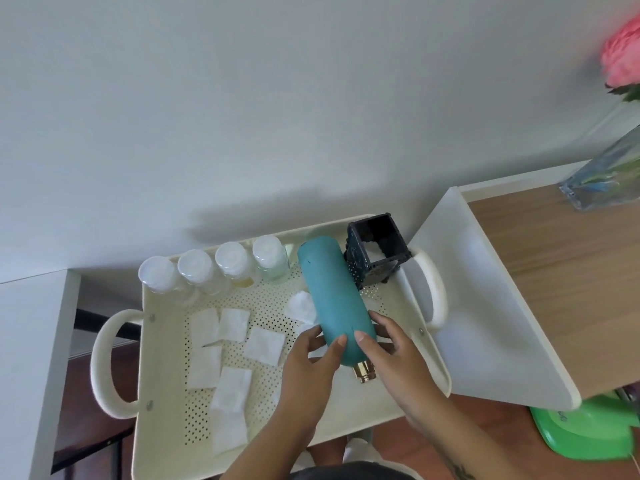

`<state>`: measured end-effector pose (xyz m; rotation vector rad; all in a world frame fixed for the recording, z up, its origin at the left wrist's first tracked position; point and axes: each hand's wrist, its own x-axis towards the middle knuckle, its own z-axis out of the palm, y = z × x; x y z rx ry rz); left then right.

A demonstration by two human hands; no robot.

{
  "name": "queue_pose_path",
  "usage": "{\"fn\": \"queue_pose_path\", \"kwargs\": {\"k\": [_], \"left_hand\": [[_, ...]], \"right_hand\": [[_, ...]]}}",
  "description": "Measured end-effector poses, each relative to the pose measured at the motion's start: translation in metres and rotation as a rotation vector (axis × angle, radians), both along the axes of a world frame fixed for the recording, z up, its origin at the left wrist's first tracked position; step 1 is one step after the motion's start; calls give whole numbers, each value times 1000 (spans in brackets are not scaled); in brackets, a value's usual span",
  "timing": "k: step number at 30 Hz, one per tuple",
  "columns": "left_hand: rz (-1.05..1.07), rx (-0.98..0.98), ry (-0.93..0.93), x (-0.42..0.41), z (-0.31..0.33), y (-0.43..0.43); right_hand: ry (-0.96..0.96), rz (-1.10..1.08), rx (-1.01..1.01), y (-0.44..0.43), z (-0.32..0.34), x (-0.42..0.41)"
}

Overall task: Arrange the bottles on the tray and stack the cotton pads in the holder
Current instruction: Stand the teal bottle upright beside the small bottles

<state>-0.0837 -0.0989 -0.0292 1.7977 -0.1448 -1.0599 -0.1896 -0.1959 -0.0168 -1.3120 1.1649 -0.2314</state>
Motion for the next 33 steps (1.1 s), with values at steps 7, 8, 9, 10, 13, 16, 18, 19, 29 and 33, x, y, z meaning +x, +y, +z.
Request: {"fn": "queue_pose_path", "kwargs": {"k": [7, 8, 9, 10, 13, 16, 18, 19, 29, 33], "left_hand": [[-17, -56, -74, 23, 35, 2], [-18, -72, -81, 27, 39, 1], [-14, -87, -86, 30, 43, 0], [-7, -98, -88, 33, 47, -1], [14, -110, -87, 44, 56, -3], [-13, -126, -133, 56, 64, -7], [-41, -128, -170, 65, 70, -11], [-55, -128, -186, 69, 72, -13], [-97, -126, -339, 99, 83, -35], [-144, -151, -350, 108, 83, -39]], "right_hand": [[-78, 20, -2, -5, 24, 10], [-94, 18, -4, -7, 28, 13], [-108, 16, -3, -9, 30, 17], [-119, 13, -3, -12, 34, 20], [-158, 13, -7, -18, 46, 26], [-180, 21, -24, -24, 56, 32], [-180, 22, -41, -29, 62, 39], [-189, 24, -49, -32, 65, 43], [-129, 198, -237, -52, 84, 73], [-105, 243, -300, -61, 89, 85]]}}
